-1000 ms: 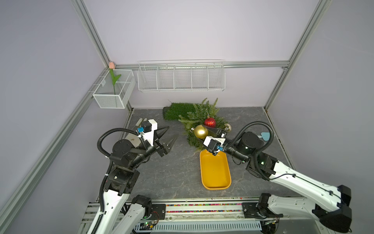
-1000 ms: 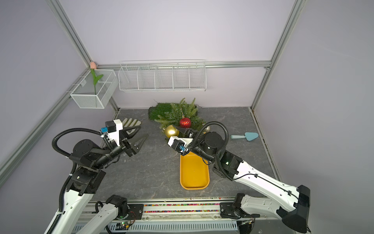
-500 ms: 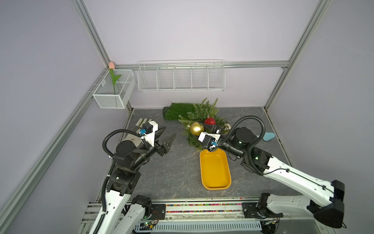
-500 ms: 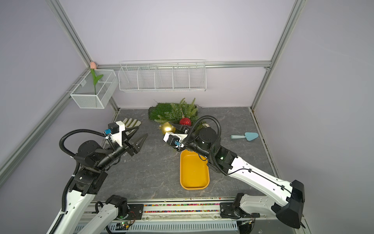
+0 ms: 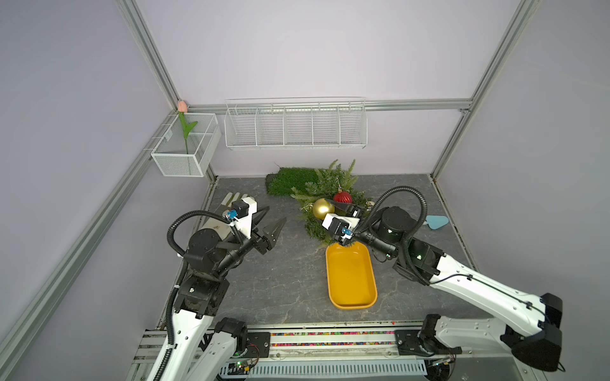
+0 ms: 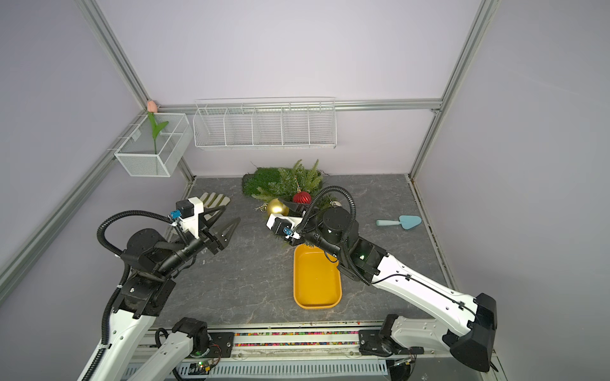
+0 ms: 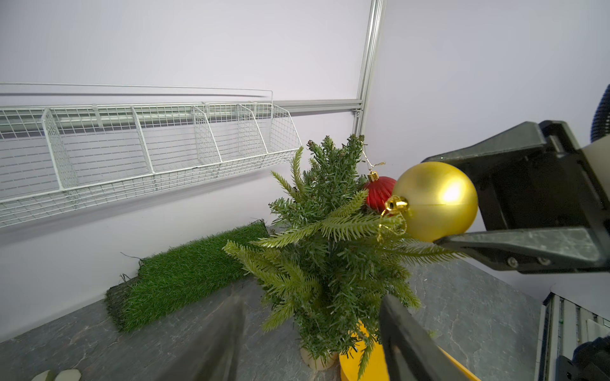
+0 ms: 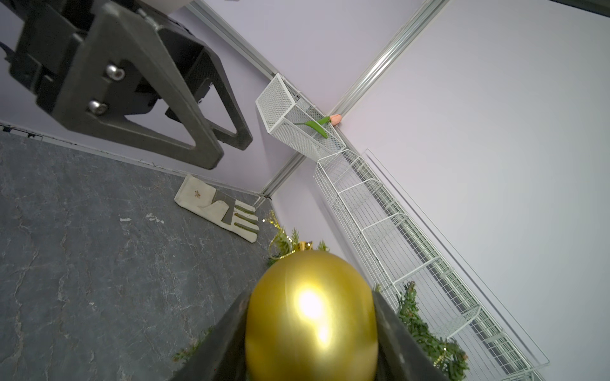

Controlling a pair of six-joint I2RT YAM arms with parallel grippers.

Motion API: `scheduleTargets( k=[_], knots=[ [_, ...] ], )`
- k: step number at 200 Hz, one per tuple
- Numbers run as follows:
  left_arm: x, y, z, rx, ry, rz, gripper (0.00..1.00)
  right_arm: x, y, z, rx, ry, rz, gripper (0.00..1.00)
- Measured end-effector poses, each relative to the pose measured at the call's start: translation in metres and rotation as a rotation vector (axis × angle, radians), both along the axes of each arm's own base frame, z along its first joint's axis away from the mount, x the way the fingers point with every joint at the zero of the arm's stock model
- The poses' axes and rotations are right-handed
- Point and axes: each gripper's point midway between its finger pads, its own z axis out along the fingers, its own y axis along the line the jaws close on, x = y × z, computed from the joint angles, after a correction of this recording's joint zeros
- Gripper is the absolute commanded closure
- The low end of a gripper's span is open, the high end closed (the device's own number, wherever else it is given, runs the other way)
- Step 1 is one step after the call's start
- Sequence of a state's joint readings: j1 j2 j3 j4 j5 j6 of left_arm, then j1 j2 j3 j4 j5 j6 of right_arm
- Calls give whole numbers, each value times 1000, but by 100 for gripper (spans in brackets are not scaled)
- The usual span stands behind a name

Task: Decorate the small christmas tree with ornaments
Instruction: Hang an ornament on the christmas tree.

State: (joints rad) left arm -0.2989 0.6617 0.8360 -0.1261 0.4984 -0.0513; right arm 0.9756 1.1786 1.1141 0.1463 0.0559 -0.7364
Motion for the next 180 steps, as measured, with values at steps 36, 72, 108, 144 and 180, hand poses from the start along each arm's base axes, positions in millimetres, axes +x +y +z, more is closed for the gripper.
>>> scheduleTargets(
  k=[36, 72, 108, 144, 180],
  knots=[
    [1, 1, -2, 1, 2, -1, 34, 2, 1, -5, -15, 4, -7, 55],
    [1, 1, -2, 1, 3, -3, 34, 8, 9, -13, -38, 12, -7, 55],
    [1, 1, -2, 2, 5, -5, 34, 11, 12, -15, -51, 6, -12, 50],
    [2, 1, -2, 1, 5, -5, 34, 12, 8, -13, -53, -5, -32, 38],
    [4, 0, -3, -7, 13, -7, 34, 9, 0, -9, -43, -13, -50, 42]
  ],
)
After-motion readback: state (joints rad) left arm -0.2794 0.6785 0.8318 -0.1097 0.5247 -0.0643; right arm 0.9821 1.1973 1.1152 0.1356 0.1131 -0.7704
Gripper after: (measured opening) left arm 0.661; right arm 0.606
